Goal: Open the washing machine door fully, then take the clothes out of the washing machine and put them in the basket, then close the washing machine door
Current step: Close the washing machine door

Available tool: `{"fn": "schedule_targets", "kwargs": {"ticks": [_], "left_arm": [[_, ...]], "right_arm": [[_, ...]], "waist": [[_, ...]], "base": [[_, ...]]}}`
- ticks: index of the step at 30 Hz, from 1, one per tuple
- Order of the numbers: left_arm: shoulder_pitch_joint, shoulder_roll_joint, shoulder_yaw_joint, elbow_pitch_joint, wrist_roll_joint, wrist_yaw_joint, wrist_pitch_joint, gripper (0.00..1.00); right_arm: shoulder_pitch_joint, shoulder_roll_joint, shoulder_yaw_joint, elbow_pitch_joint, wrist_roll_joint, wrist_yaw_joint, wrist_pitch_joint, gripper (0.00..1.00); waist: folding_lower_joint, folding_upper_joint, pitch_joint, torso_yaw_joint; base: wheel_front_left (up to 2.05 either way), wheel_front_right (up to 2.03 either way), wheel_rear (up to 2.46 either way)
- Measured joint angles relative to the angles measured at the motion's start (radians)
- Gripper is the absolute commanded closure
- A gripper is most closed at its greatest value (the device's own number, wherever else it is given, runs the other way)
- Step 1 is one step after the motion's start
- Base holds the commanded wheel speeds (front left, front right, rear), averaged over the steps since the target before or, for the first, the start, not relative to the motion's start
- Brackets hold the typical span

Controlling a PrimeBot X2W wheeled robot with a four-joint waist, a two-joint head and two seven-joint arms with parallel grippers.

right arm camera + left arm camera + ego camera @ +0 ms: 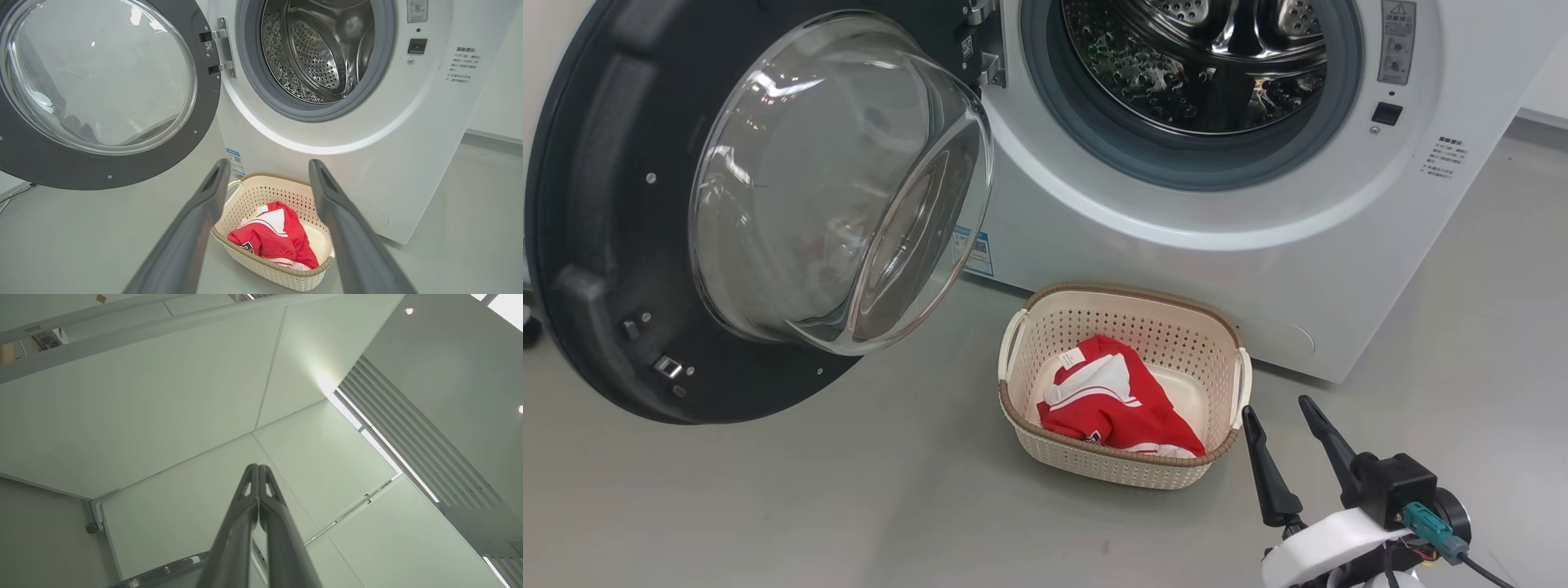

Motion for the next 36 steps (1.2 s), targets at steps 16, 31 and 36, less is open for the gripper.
{"fn": "schedule_targets", "kwargs": {"ticks": [16, 31, 36], "left_arm": [[-0.091, 0.168, 0.015, 0.33, -0.101, 0.092, 0.157, 1.0], [-0.094, 0.21, -0.145, 0.459, -0.103, 0.094, 0.325, 1.0], [-0.106, 0.213, -0.166, 0.485, -0.103, 0.094, 0.357, 1.0]], "right_arm": [[-0.02, -0.015, 0.002, 0.0, -0.002, 0.001, 0.0, 0.0], [-0.037, -0.02, 0.001, -0.001, -0.002, 0.003, 0.001, 0.0], [-0.039, -0.021, 0.001, -0.001, -0.002, 0.003, 0.001, 0.0]], "waist": [[0.0, 0.0, 0.029, -0.031], [0.0, 0.0, 0.051, -0.056], [0.0, 0.0, 0.056, -0.06]], "base": [[0.0, 0.0, 0.0], [0.0, 0.0, 0.0], [0.0, 0.0, 0.0]]}}
